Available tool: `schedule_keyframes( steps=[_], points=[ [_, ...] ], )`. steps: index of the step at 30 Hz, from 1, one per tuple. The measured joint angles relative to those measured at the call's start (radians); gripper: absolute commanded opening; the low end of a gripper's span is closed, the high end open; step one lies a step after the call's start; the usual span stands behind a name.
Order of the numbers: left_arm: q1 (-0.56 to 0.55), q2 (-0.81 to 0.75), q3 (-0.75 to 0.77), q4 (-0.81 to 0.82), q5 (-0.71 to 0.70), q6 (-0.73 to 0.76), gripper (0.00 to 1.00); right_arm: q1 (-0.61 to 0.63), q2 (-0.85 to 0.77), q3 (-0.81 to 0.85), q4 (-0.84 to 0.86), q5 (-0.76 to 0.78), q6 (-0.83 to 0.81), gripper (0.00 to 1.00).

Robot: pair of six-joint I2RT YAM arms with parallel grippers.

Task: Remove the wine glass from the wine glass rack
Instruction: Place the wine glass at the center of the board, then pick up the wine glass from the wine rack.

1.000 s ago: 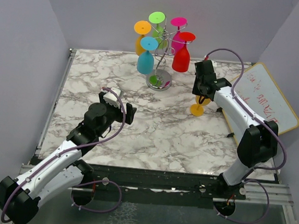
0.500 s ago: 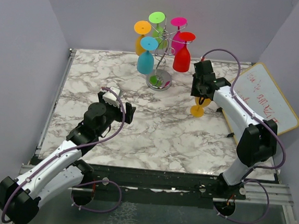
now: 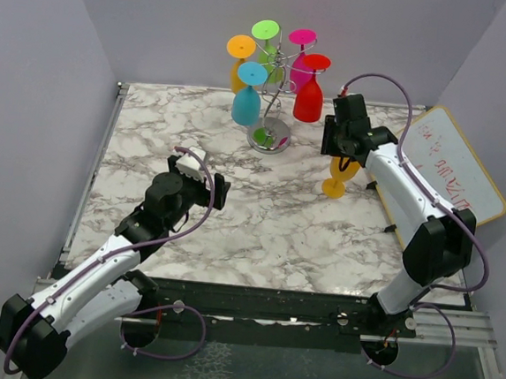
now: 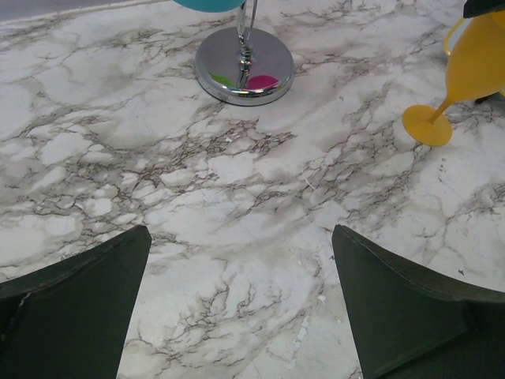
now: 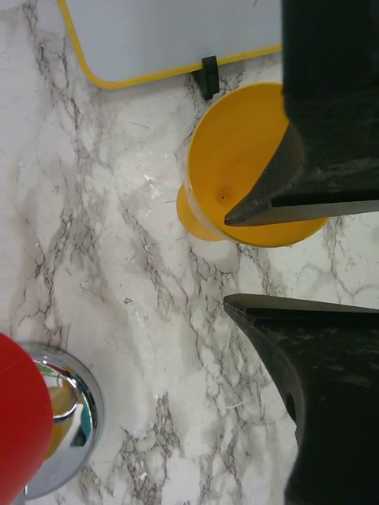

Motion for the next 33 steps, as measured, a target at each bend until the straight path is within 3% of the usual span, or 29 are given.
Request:
schedule_keyframes(
  steps=[12, 18, 25, 33],
  points=[
    [0.0, 0.034, 0.003, 0.0, 0.0, 0.002, 0.99, 0.0, -0.057, 0.083, 0.055, -0.008, 0.063, 0.62],
    [0.0, 0.049, 0.033, -0.018, 0.004, 0.009, 0.99, 0.0, -0.083, 0.109, 0.122, 0.06, 0.082, 0.71],
    [0.0, 0.048, 0.04, -0.034, 0.006, 0.005, 0.99, 0.0, -0.146, 0.116, 0.259, 0.078, 0.044, 0.72],
    [0.0, 0.042, 0.04, -0.075, 0.0, -0.017, 0.99, 0.0, -0.031, 0.392, 0.244, 0.095, 0.044, 0.77]
  ],
)
